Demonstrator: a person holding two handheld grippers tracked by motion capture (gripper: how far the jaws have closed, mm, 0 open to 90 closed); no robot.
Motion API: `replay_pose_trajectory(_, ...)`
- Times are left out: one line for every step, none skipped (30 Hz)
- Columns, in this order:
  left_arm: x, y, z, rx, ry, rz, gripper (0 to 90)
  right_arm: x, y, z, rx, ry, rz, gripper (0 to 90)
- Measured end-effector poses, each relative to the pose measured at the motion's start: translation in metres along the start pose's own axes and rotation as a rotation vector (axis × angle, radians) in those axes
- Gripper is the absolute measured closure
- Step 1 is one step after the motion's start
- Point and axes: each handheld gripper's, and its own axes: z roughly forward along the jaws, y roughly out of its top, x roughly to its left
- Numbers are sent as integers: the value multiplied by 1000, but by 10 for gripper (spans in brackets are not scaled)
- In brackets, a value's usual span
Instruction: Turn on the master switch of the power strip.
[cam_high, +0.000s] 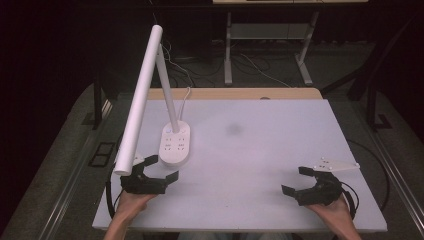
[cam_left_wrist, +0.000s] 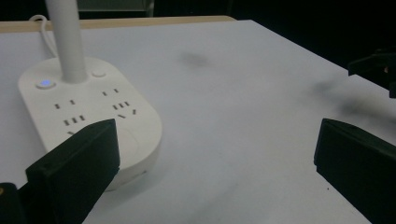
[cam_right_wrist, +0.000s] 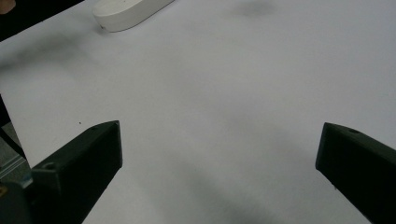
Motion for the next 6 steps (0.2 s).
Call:
replay_pose_trajectory(-2,-1,2,1,-9,7,0,0,0,0,-2,1,3,1)
replay_pose_trajectory(-5,-2,3,8,-9,20,0,0,0,0,-4,3,3,1)
replay_pose_trajectory(-8,-2,4,12,-13,28,0,0,0,-1,-3,6,1,1)
replay_pose_trajectory(-10,-2,5,15,-20,33,0,1,0,-1,-6,6,1,1)
replay_pose_trajectory(-12,-2,6,13,-24,38,0,1,0,-1,-11,7,1,1)
replay_pose_trajectory(-13,-2,6,12,-27,37,0,1,0,-1,-11,10,2,1)
